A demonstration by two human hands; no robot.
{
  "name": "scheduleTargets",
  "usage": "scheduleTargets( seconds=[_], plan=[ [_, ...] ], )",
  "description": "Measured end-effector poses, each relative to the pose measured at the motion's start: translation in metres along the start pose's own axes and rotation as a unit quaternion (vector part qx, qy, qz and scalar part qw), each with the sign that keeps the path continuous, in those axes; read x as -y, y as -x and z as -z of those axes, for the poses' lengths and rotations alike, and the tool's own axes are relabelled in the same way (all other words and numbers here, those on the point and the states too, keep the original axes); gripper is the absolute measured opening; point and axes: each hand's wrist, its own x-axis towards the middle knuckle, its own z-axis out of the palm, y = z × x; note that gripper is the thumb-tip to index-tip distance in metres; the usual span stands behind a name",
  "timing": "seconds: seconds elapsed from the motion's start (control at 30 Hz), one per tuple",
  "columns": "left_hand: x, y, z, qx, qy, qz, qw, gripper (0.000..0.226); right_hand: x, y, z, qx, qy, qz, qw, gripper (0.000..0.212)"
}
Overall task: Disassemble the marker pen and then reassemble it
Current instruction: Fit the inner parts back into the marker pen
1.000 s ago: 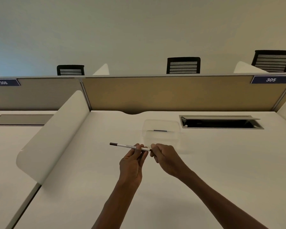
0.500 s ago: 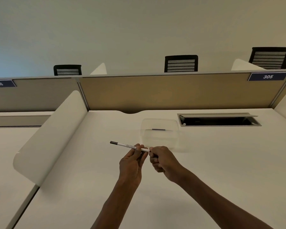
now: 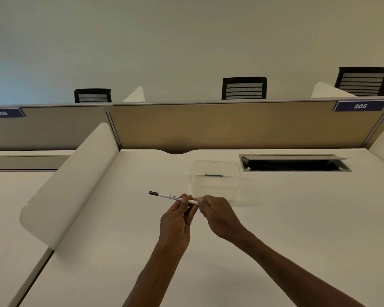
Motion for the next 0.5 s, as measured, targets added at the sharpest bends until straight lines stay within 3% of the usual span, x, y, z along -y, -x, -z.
scheduleTargets(
  seconds=[0.03,0.1,0.17,0.2,0.27,0.3,0.33,0.4,0.5],
  plan=[
    [0.0,0.0,0.001,0.002,0.001,0.001,1.0,0.015,0.006,0.001,-0.001,0.008,-0.117,-0.074,0.99,0.04],
    [0.0,-0.001,0.004,0.001,-0.003,0.002,1.0,0.015,0.013,0.004,-0.003,0.042,-0.309,-0.218,0.925,0.039],
    [0.001,-0.001,0.007,-0.002,-0.008,0.0,1.0,0.015,0.015,0.004,-0.002,0.074,-0.399,-0.296,0.864,0.038],
    [0.001,-0.001,0.008,-0.004,-0.007,-0.001,1.0,0.015,0.016,0.004,0.0,0.082,-0.393,-0.3,0.865,0.037],
    [0.0,-0.001,0.007,-0.005,0.001,-0.003,1.0,0.015,0.016,0.002,0.0,0.071,-0.249,-0.219,0.941,0.038],
    [0.0,-0.001,0.007,-0.006,0.006,-0.003,1.0,0.016,0.013,0.002,0.001,0.048,-0.11,-0.138,0.983,0.04],
    [0.0,-0.001,0.005,-0.007,0.01,-0.004,1.0,0.016,0.008,0.002,0.0,0.026,0.043,-0.046,0.998,0.041],
    [-0.002,0.0,0.003,-0.007,0.013,-0.003,1.0,0.017,-0.005,0.003,-0.001,-0.017,0.251,0.104,0.962,0.038],
    [-0.003,0.0,0.002,-0.007,0.003,0.003,1.0,0.016,-0.018,0.004,0.003,-0.025,0.34,0.197,0.919,0.033]
  ],
)
